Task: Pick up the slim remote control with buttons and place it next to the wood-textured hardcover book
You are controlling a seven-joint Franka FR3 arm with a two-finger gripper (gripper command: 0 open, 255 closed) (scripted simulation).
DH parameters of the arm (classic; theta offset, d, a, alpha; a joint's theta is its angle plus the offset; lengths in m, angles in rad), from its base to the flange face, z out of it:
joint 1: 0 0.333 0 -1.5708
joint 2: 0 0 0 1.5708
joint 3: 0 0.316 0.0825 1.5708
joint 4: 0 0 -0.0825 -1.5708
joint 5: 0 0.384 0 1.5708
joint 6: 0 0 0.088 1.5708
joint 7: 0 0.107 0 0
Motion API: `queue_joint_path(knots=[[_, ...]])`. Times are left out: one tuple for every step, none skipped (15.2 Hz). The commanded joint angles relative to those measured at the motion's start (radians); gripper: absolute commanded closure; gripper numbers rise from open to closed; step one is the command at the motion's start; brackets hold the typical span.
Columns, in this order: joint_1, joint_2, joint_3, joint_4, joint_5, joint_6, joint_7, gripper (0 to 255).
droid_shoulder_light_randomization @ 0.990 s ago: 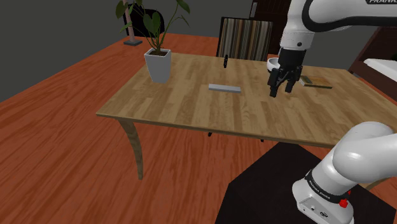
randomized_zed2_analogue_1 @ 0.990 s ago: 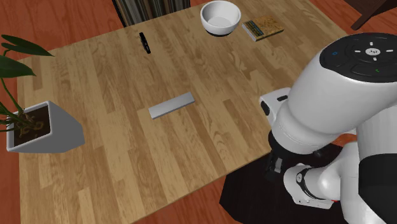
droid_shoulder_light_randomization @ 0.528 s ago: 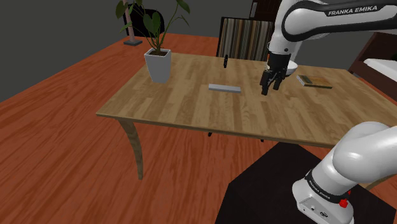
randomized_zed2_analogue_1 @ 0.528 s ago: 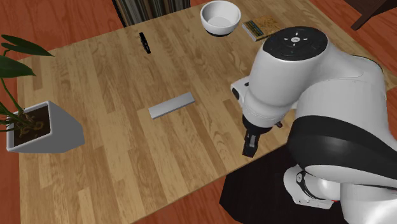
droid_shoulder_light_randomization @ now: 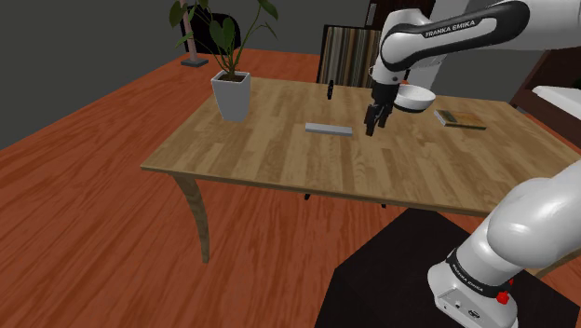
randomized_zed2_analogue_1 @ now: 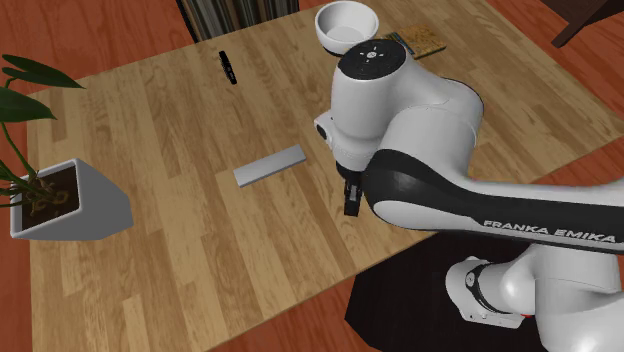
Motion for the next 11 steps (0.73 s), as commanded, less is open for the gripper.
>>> queue_joint_path(knots=[[0.002,0.074,-0.016,0.048,0.002,0.036,-0.061,0],[0.003,0.111,-0.022,0.072,0.005,0.053,-0.089,0],[0.004,0.148,-0.027,0.098,0.009,0.068,-0.117,0],[0.004,0.185,-0.032,0.126,0.013,0.082,-0.145,0],[0.004,0.223,-0.035,0.154,0.019,0.095,-0.172,0],[0.003,0.260,-0.038,0.184,0.025,0.106,-0.199,0],[0.002,0.297,-0.039,0.216,0.032,0.116,-0.226,0],[0.000,0.335,-0.040,0.248,0.039,0.125,-0.252,0],[-0.002,0.372,-0.040,0.282,0.046,0.133,-0.278,0],[-0.004,0.410,-0.039,0.318,0.053,0.139,-0.303,0],[-0.008,0.448,-0.038,0.354,0.060,0.144,-0.327,0]])
